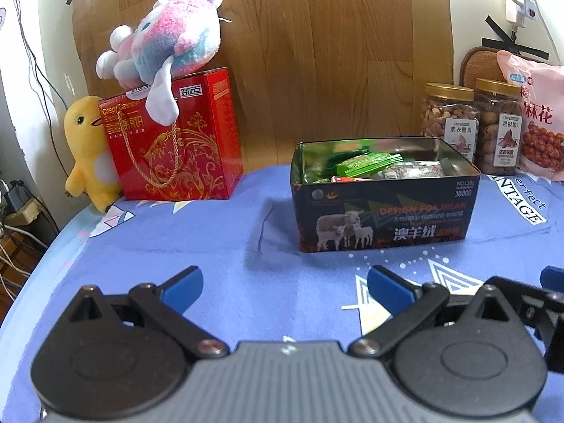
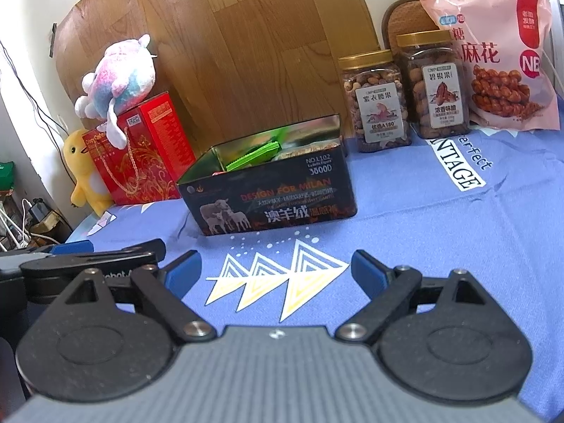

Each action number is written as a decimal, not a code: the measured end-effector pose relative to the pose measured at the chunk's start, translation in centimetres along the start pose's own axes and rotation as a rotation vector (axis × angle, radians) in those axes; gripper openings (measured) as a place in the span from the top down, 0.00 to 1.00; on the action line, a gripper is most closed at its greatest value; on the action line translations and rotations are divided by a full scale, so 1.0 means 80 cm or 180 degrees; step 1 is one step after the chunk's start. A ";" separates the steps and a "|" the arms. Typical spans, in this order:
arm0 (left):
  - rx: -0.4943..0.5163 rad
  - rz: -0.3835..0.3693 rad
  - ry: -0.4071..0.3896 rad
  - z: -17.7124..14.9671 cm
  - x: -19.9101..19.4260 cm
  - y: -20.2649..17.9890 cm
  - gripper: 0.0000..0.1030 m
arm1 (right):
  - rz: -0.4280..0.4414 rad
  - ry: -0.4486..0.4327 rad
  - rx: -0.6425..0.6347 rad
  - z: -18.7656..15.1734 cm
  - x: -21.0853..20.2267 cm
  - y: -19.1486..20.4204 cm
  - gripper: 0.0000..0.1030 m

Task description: Organize snacks

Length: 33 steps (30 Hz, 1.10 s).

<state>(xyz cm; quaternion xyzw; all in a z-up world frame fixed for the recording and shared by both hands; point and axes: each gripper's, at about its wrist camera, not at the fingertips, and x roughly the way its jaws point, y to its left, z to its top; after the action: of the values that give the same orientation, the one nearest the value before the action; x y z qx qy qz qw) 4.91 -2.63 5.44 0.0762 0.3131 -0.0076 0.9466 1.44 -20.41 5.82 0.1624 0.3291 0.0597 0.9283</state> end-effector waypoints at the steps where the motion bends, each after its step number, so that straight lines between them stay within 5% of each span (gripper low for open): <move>1: 0.0003 -0.0005 0.0001 0.000 0.000 -0.001 0.00 | -0.0002 -0.0003 0.0001 0.000 0.000 0.000 0.09; 33: -0.0021 -0.0221 -0.0051 -0.003 -0.008 -0.003 0.01 | -0.0026 -0.0037 -0.0007 -0.002 -0.005 0.002 0.09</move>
<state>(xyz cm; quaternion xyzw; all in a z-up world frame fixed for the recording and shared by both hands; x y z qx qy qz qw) 4.21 -2.86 5.57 0.0620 0.3080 -0.0399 0.9485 1.04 -20.32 5.95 0.1604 0.3243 0.0554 0.9306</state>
